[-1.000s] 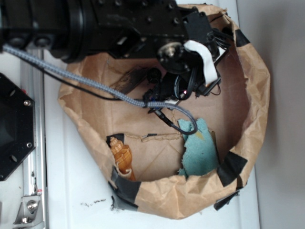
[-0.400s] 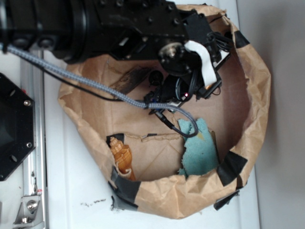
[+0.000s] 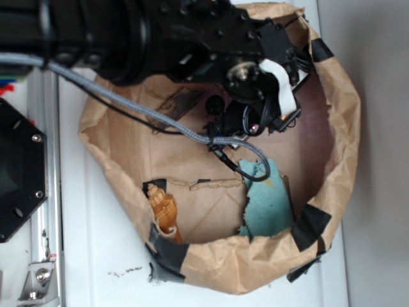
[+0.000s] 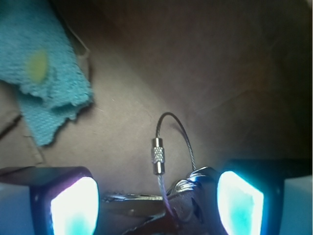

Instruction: Grab the silver keys.

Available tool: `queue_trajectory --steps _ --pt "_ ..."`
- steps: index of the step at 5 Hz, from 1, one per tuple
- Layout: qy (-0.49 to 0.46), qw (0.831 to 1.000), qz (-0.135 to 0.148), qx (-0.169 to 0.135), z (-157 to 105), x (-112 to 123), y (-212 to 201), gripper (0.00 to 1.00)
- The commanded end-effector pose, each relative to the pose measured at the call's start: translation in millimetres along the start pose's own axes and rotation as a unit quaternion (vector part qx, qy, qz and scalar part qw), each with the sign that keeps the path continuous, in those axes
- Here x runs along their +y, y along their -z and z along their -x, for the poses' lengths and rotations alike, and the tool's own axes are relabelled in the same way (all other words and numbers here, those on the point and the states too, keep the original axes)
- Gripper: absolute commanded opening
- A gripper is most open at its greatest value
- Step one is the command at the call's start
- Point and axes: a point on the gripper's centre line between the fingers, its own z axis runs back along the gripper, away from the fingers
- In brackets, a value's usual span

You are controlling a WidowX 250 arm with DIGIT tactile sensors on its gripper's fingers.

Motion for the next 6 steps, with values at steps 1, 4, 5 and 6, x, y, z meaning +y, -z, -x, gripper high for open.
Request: queue_trajectory --steps 1,4,5,6 --pt "-0.016 1.0 -0.019 -0.01 -3 18 -1 0.99" --pt "-0.036 0.999 -0.03 -0.007 -5 26 5 0.0" --pt "-0.049 0.998 -0.035 -0.007 -8 33 5 0.0" --pt "-0.05 0.998 -0.036 -0.003 -7 33 3 0.0"
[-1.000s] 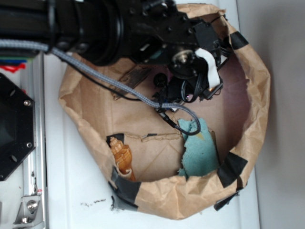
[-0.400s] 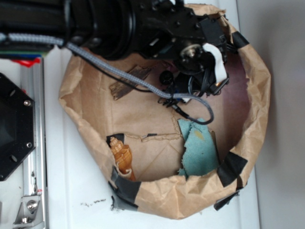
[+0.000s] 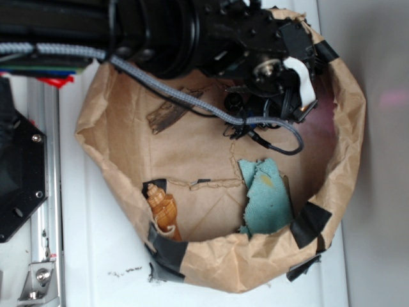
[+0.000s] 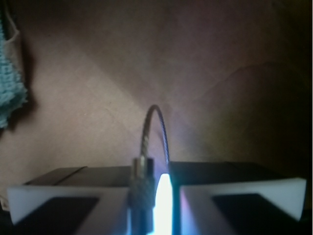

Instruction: Grab the silver keys.

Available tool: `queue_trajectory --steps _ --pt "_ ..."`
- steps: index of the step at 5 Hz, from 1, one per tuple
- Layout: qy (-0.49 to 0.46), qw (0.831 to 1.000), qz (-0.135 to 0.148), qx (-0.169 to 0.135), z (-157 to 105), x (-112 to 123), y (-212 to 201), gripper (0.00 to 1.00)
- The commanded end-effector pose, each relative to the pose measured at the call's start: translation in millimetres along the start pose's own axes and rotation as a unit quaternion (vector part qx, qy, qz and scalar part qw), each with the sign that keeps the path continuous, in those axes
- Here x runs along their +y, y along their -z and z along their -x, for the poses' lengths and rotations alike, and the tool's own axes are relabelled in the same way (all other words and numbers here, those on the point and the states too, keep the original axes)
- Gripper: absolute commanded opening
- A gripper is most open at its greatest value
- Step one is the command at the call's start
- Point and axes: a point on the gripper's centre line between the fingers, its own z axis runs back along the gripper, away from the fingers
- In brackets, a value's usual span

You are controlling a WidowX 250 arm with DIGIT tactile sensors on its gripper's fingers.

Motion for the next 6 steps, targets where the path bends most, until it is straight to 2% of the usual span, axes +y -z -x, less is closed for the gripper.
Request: queue_trajectory --steps 1,2,3,4,5,6 --pt "-0.014 1.0 -0.024 -0.01 -7 15 -19 0.0" --pt "-0.015 1.0 -0.02 -0.002 -5 16 -28 0.0" --pt "-0.023 0.999 0.036 -0.003 -1 -4 -80 0.0" --pt "0.022 0.989 0.139 -0.04 3 -36 -142 0.0" --pt "0.036 0.981 0.163 -0.099 -6 -48 -190 0.0" --pt "-0.036 0.985 0.166 -0.013 -23 -36 -168 0.0"
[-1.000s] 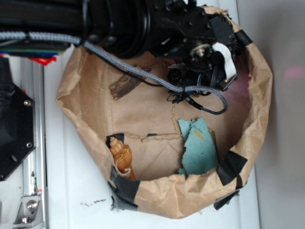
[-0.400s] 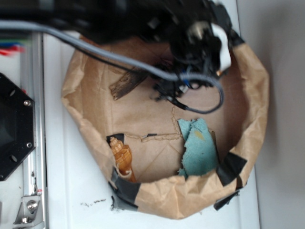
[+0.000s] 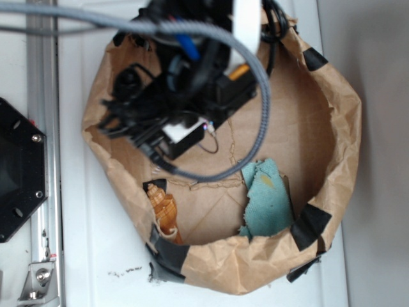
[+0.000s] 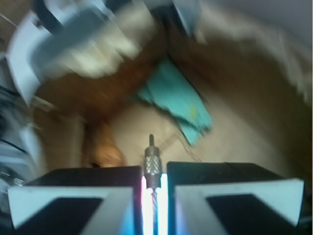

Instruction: Grab the silver keys.

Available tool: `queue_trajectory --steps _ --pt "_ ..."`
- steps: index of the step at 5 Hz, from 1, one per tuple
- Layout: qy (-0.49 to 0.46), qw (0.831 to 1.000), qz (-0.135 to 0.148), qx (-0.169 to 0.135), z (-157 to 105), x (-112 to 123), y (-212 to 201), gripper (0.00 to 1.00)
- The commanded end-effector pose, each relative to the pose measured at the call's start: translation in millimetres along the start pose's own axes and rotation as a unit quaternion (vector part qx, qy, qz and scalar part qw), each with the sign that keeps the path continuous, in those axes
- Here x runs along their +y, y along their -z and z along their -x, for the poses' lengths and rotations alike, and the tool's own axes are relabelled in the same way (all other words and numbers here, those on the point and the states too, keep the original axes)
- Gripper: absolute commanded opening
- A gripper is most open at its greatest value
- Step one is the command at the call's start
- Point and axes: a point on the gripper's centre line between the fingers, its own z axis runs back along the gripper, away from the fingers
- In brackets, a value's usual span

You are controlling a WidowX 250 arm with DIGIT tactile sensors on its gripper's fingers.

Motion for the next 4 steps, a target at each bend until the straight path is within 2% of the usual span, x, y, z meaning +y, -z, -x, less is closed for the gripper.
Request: queue_trajectory --steps 1,2,3,4 --pt "-0.115 0.99 -0.046 0.064 -22 29 -6 0.0" --pt "-0.148 0.984 -0.068 0.066 -22 31 -8 0.0" --pt "-0.131 0.987 -0.067 0.057 -21 19 -8 0.0" --pt "-0.136 0.983 -0.1 0.068 -21 18 -5 0.0"
